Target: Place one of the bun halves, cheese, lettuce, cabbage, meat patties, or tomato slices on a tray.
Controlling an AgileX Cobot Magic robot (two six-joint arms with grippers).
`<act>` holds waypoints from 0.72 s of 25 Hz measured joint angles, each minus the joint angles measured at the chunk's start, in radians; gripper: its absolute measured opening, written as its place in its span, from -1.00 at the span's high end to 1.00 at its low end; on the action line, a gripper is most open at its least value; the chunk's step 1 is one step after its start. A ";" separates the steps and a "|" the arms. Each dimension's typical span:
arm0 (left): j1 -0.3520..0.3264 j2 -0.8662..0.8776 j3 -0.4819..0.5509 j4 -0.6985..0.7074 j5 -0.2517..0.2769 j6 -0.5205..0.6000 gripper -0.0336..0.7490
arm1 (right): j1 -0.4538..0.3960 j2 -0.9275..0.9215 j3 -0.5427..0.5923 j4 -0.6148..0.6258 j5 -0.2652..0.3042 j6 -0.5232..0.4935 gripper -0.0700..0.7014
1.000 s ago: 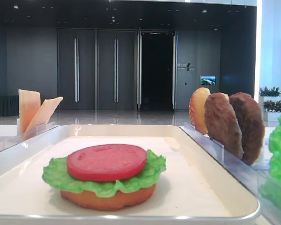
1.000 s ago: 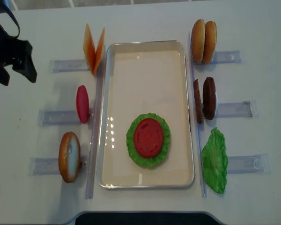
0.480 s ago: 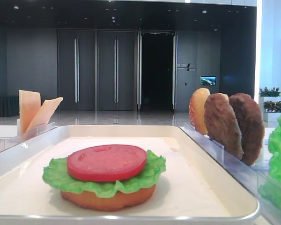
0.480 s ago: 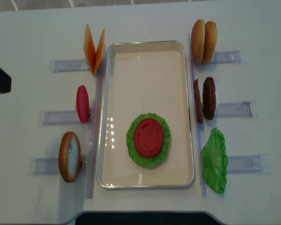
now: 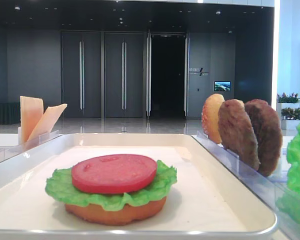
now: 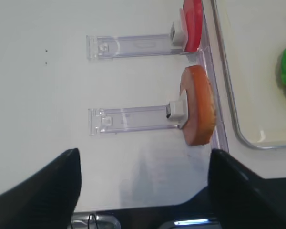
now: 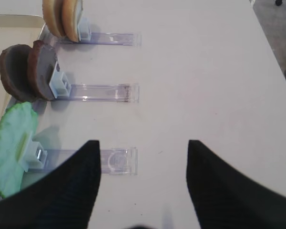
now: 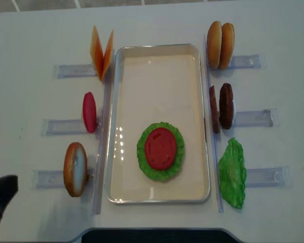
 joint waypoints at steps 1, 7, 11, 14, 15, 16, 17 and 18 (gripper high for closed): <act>-0.006 -0.040 0.031 -0.001 -0.017 0.000 -0.70 | 0.000 0.000 0.000 0.000 0.000 0.000 -0.26; -0.054 -0.224 0.122 0.017 -0.057 0.009 -0.70 | 0.000 0.000 0.000 0.000 0.000 0.000 -0.26; -0.055 -0.313 0.152 0.032 -0.071 0.009 -0.70 | 0.000 0.000 0.000 0.000 0.000 0.000 -0.26; -0.057 -0.342 0.155 0.035 -0.074 0.008 -0.70 | 0.000 0.000 0.000 0.000 0.000 0.000 -0.26; -0.064 -0.346 0.155 0.040 -0.075 0.001 -0.70 | 0.000 0.000 0.000 0.000 0.000 0.000 -0.26; -0.074 -0.346 0.155 0.048 -0.076 -0.009 -0.70 | 0.000 0.000 0.000 0.000 0.000 0.000 -0.26; -0.085 -0.346 0.155 0.055 -0.077 -0.021 -0.70 | 0.000 0.000 0.000 0.000 0.000 0.000 -0.26; -0.100 -0.348 0.155 0.063 -0.077 -0.032 -0.70 | 0.000 0.000 0.000 0.000 0.000 0.000 -0.26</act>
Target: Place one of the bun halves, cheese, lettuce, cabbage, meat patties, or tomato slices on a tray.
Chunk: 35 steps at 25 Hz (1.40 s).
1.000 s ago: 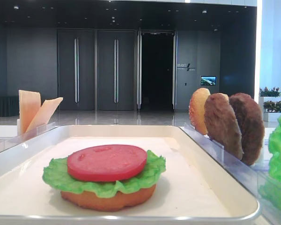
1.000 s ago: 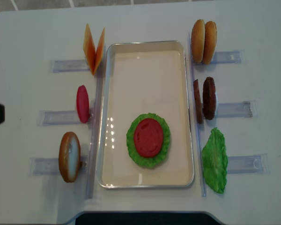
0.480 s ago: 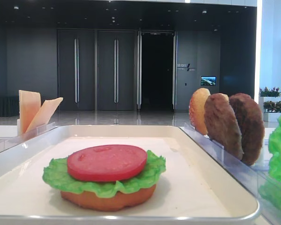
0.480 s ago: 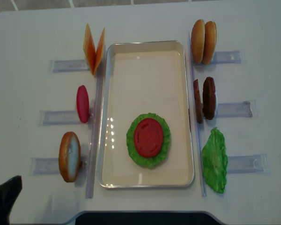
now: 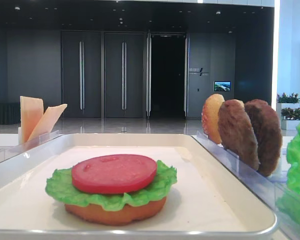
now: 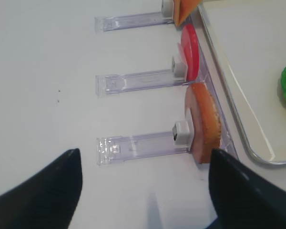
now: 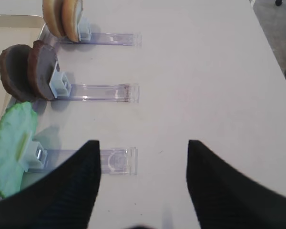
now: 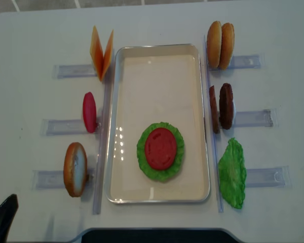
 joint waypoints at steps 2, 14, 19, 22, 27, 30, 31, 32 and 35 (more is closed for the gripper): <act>-0.022 -0.013 0.000 0.020 -0.002 -0.028 -0.70 | 0.000 0.000 0.000 0.000 0.000 0.000 -0.26; -0.032 -0.069 0.003 0.072 -0.003 -0.103 -0.70 | 0.000 0.000 0.000 0.000 0.000 0.000 -0.26; -0.032 -0.069 0.003 0.072 -0.003 -0.104 -0.68 | 0.000 0.000 0.000 0.000 0.000 0.000 -0.26; -0.032 -0.069 0.003 0.072 -0.003 -0.104 -0.64 | 0.000 0.000 0.000 0.000 0.000 0.000 -0.26; -0.032 -0.069 0.003 0.072 -0.003 -0.105 -0.55 | 0.000 0.000 0.000 0.000 0.000 0.000 -0.26; -0.032 -0.069 0.003 0.072 -0.003 -0.105 -0.51 | 0.000 0.000 0.000 0.000 0.000 0.000 -0.26; -0.033 -0.069 0.003 0.072 -0.003 -0.105 -0.48 | 0.000 0.000 0.000 0.000 0.000 0.000 -0.26; -0.033 -0.069 0.003 0.072 -0.003 -0.105 -0.46 | 0.000 0.000 0.000 0.000 0.000 0.000 -0.26; -0.033 -0.069 0.003 0.072 -0.003 -0.105 -0.40 | 0.000 0.000 0.000 0.000 0.000 0.000 -0.26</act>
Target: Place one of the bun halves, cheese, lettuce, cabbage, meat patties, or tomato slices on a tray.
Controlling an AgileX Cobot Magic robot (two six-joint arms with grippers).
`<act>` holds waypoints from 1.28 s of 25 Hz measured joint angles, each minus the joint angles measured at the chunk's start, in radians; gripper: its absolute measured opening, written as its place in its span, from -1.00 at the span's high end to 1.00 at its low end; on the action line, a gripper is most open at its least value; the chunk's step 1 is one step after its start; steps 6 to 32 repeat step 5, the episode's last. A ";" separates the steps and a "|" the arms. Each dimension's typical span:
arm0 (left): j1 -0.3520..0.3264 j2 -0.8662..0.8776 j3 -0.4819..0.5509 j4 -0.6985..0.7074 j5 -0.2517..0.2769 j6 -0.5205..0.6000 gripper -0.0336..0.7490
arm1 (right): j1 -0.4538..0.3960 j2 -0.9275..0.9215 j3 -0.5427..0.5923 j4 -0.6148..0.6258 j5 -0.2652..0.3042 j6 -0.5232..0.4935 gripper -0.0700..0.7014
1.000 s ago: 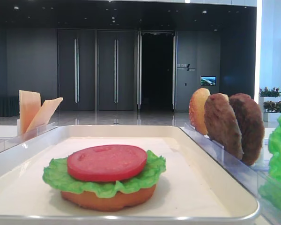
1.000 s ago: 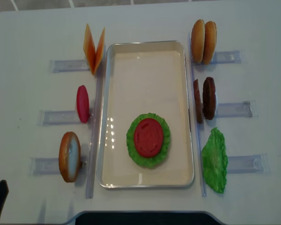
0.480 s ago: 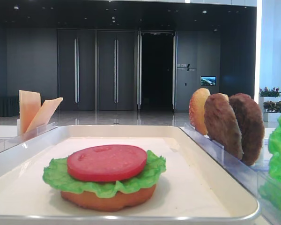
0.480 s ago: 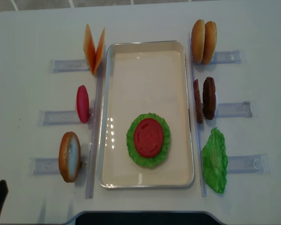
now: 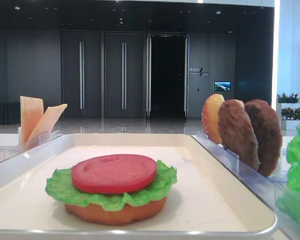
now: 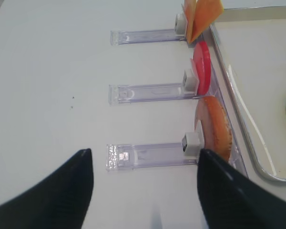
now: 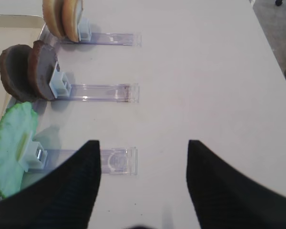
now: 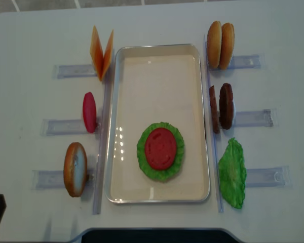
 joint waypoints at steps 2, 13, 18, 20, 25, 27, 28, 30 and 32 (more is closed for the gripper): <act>0.000 0.000 0.000 0.000 0.000 0.000 -0.36 | 0.000 0.000 0.000 0.000 0.000 0.000 -0.26; 0.000 0.000 0.000 -0.027 0.000 -0.001 -0.35 | 0.000 0.000 0.000 0.000 0.000 0.000 -0.26; 0.000 0.000 0.000 -0.027 0.000 -0.001 -0.35 | 0.000 0.000 0.000 0.000 0.000 0.000 -0.26; 0.000 0.000 0.000 -0.027 0.000 -0.001 -0.35 | 0.000 0.000 0.000 0.000 0.000 0.000 -0.26; 0.000 0.000 0.000 -0.027 0.000 -0.001 -0.35 | 0.000 0.000 0.000 0.000 0.000 0.000 -0.26; 0.000 0.000 0.000 -0.027 0.000 -0.001 -0.35 | 0.000 0.000 0.000 0.000 0.000 0.000 -0.26; 0.000 0.000 0.000 -0.027 0.000 -0.001 -0.35 | 0.000 0.000 0.000 0.000 0.000 0.000 -0.26; 0.000 0.000 0.000 -0.027 0.000 -0.001 -0.35 | 0.000 0.000 0.000 0.000 0.000 0.000 -0.26; 0.000 0.000 0.000 -0.027 0.000 -0.001 -0.35 | 0.000 0.000 0.000 0.000 0.000 0.000 -0.26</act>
